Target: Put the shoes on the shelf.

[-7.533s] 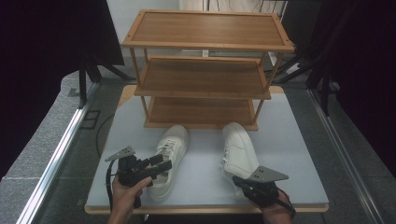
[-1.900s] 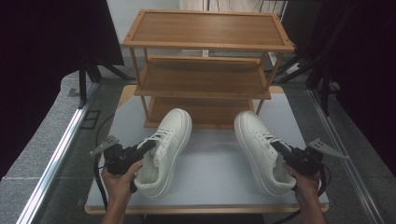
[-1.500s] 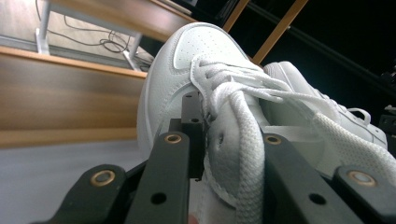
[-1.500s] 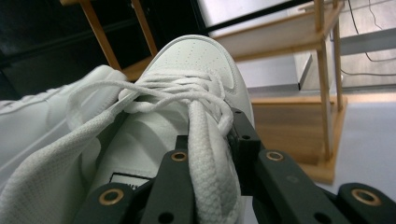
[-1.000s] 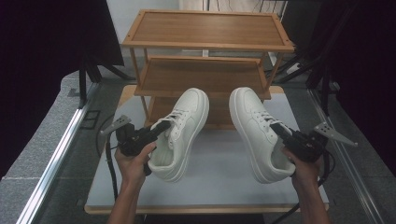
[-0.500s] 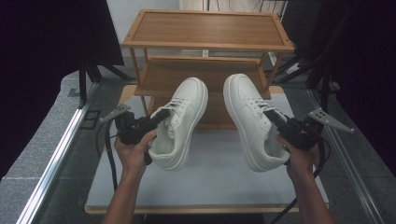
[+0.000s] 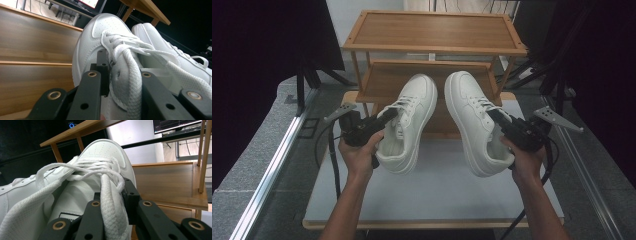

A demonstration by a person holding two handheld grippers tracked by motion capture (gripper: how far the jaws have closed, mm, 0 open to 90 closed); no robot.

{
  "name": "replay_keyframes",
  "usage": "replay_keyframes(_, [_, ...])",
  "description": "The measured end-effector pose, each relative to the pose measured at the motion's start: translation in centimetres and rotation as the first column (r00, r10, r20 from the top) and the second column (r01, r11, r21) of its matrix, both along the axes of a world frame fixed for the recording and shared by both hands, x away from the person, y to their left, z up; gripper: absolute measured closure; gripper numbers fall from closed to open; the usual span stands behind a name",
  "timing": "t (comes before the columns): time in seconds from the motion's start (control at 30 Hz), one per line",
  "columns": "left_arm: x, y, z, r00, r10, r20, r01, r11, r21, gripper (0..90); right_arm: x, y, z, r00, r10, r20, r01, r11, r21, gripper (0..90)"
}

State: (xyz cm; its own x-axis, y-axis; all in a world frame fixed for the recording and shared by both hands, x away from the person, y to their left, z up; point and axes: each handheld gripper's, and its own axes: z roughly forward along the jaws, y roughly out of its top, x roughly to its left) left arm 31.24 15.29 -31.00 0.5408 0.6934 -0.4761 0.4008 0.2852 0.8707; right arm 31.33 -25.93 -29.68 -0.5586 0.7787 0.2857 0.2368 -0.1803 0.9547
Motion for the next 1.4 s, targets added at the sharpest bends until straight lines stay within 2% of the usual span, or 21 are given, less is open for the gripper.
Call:
replay_keyframes(0.3, [0.9,0.0,0.1,0.9997,0.018,-0.018,-0.018,0.9998,0.006,79.9,1.1,1.2,0.8,0.9998,-0.017,-0.012,0.017,0.999,-0.033,81.8])
replay_keyframes(0.4, [1.4,0.0,0.3,0.9994,0.03,-0.018,-0.03,0.9995,0.009,79.9,1.4,1.4,1.0,0.9997,-0.02,-0.011,0.02,0.999,-0.031,81.9])
replay_keyframes(0.57, [2.1,0.1,0.6,0.9989,0.04,-0.023,-0.04,0.9991,-0.015,79.9,2.2,2.0,1.4,0.9991,-0.041,-0.008,0.04,0.999,-0.025,81.8])
replay_keyframes(0.8, [3.3,-0.2,1.3,0.9974,0.07,-0.02,-0.069,0.9975,0.012,79.7,3.8,2.8,1.7,0.997,-0.062,-0.046,0.062,0.998,0.001,81.7])
replay_keyframes(0.97, [4.6,-0.3,1.8,0.9963,0.076,-0.039,-0.077,0.997,-0.013,79.6,4.7,3.2,1.9,0.9949,-0.084,-0.054,0.084,0.996,-0.005,81.5])
replay_keyframes(1.17, [5.7,-0.6,2.1,0.9954,0.085,-0.044,-0.085,0.9964,0.0,79.4,5.9,3.5,2.0,0.9908,-0.119,-0.064,0.118,0.993,-0.013,81.4])
replay_keyframes(1.4, [6.6,-1.0,2.2,0.9941,0.09,-0.061,-0.091,0.9959,-0.005,79.4,6.3,3.3,2.0,0.9879,-0.135,-0.077,0.134,0.991,-0.008,81.4])
